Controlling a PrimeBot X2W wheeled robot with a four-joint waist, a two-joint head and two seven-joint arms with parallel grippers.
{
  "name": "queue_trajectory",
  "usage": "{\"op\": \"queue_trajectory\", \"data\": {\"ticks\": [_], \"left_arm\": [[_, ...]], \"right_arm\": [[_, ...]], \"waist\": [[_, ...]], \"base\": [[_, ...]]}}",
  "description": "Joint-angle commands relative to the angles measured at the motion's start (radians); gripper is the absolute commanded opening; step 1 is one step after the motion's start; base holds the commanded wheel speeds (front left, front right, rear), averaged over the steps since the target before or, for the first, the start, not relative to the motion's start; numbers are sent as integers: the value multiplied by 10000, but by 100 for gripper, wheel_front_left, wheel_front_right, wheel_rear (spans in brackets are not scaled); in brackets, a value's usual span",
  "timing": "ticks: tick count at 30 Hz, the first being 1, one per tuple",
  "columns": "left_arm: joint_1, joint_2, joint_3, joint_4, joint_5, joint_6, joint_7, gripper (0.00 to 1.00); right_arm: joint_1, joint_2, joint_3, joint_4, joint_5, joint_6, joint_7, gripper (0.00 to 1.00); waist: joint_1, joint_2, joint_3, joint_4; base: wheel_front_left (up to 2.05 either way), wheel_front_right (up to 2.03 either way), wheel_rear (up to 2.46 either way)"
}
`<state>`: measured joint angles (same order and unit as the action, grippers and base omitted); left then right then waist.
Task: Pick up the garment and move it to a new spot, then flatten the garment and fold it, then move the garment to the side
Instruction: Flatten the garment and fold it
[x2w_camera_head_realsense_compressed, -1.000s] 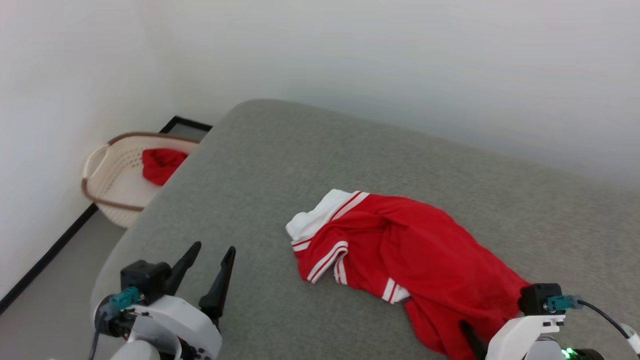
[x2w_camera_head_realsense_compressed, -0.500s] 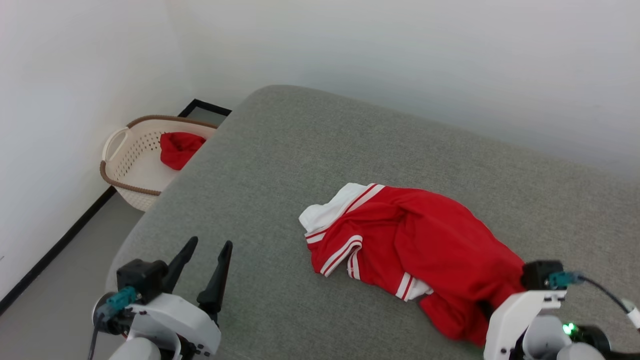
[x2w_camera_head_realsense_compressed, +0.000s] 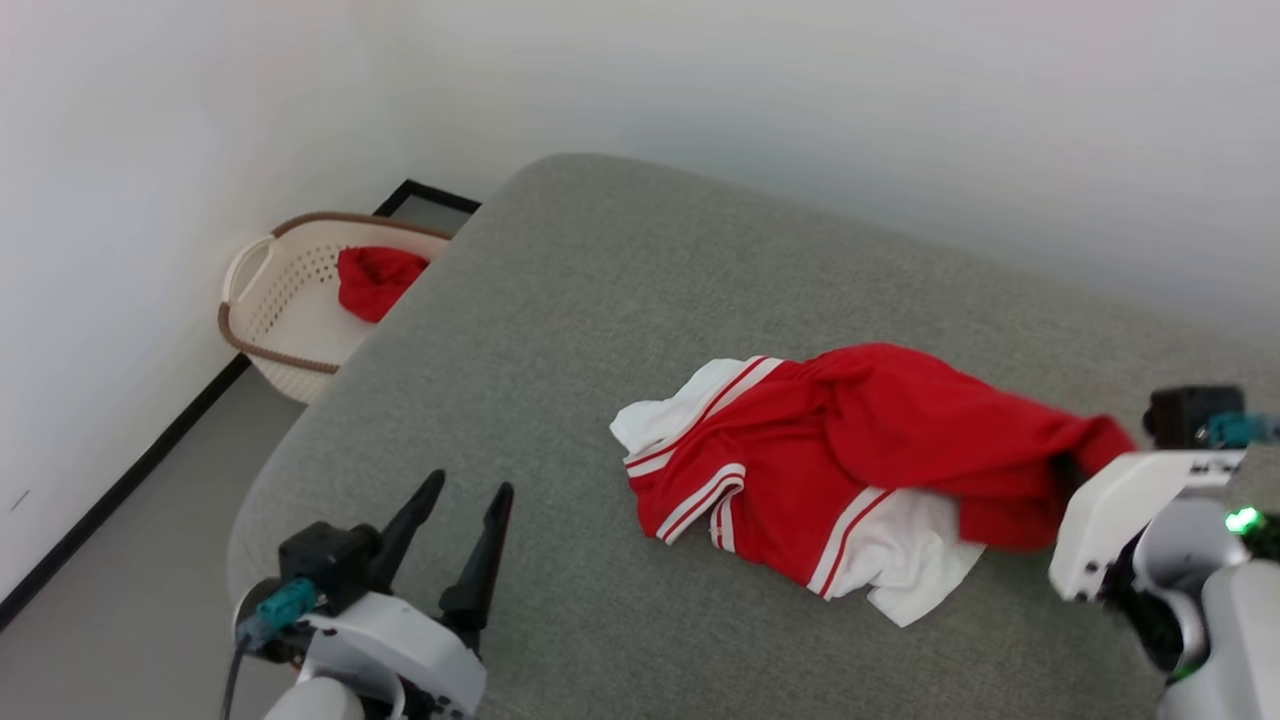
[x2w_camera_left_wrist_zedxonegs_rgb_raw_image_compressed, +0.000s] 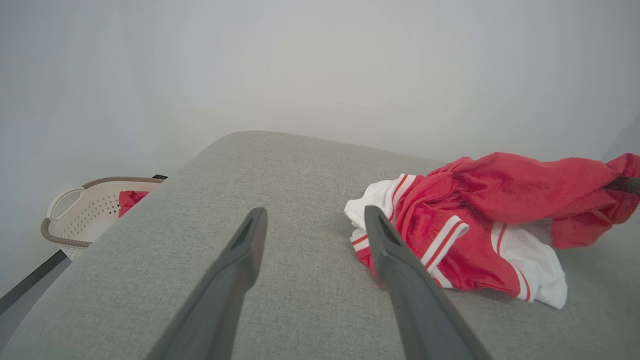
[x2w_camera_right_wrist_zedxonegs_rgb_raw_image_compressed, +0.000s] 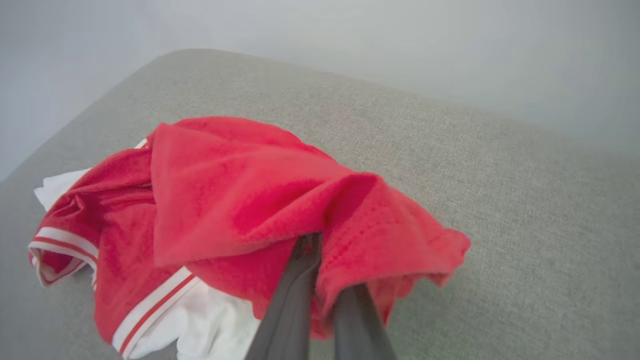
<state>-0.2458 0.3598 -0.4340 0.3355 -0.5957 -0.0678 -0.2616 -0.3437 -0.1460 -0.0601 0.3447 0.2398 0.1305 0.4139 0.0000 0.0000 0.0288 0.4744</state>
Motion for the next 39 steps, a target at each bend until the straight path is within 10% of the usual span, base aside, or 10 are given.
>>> {"op": "queue_trajectory", "data": {"ticks": [1,9,10,11,12,25,39], "left_arm": [[-80,-66,72,-65,104,-50,-34,100],[-267,-548,432,-91,472,-315,-29,100],[-302,-613,477,-84,511,-358,-29,100],[-331,-675,527,-73,573,-396,-29,100],[-353,-732,576,-54,612,-412,-29,100],[-315,-807,1154,262,1045,-579,-30,100],[180,-436,2039,-33,1469,-586,-26,100]], "right_arm": [[-246,-115,-35,108,-37,4,-127,0],[-1547,-808,-164,1497,-331,4,-1204,20],[-1732,-882,-162,1721,-396,4,-1380,44],[-1873,-934,-174,1994,-486,4,-1508,89],[-1996,-956,-205,2324,-519,4,-1587,100],[-2824,-771,452,3656,-188,4,-2567,100],[-858,-284,1875,1749,1360,4,-3037,100]], "waist": [[0,0,175,137],[0,0,720,469],[0,0,786,494],[0,0,837,516],[0,0,881,536],[0,0,639,137],[0,0,-88,-933]], "base": [[0,0,0],[0,0,0],[0,0,0],[0,0,0],[0,0,0],[0,0,0],[0,0,0]]}}
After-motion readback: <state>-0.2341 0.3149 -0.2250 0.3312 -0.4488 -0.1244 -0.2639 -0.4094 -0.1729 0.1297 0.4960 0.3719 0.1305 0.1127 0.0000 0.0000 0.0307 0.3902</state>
